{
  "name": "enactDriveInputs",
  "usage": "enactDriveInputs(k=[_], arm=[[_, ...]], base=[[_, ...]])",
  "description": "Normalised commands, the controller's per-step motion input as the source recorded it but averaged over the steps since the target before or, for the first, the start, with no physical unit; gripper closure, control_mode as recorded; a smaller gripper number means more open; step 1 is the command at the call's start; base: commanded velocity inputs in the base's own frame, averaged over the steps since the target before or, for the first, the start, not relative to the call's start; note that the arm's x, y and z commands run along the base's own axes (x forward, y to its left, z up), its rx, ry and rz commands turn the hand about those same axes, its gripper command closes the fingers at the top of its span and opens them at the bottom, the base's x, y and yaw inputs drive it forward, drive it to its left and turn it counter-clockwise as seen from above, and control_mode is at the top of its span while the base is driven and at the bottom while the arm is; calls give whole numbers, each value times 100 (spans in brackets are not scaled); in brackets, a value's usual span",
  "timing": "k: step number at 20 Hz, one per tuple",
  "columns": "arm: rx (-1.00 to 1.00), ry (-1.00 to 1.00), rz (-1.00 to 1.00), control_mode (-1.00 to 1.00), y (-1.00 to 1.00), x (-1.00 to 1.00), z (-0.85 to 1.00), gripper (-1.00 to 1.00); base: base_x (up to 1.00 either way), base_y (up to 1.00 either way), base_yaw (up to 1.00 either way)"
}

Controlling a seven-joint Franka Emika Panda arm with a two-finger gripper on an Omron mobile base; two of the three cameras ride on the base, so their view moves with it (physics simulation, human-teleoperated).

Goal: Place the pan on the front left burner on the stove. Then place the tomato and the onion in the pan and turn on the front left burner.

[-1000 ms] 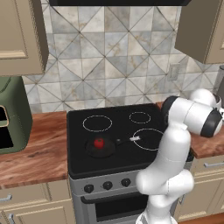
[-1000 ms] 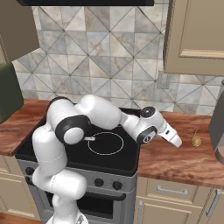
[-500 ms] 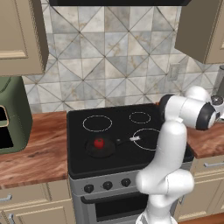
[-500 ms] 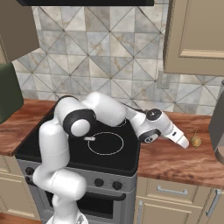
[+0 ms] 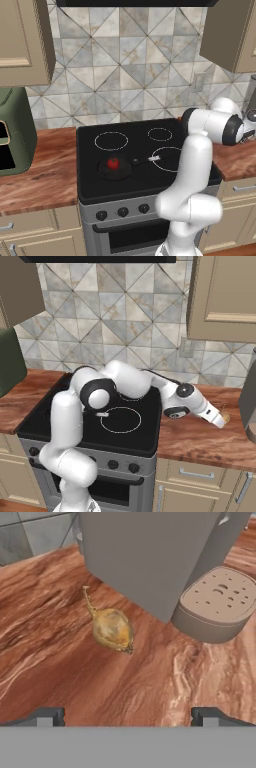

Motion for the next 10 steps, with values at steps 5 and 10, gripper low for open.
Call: enactDriveInputs(k=[5, 10], arm=[[0, -4, 4, -100, -22, 0, 0, -100], [0, -4, 5, -100, -19, 0, 0, -100]], base=[[0, 0, 0], [0, 0, 0]])
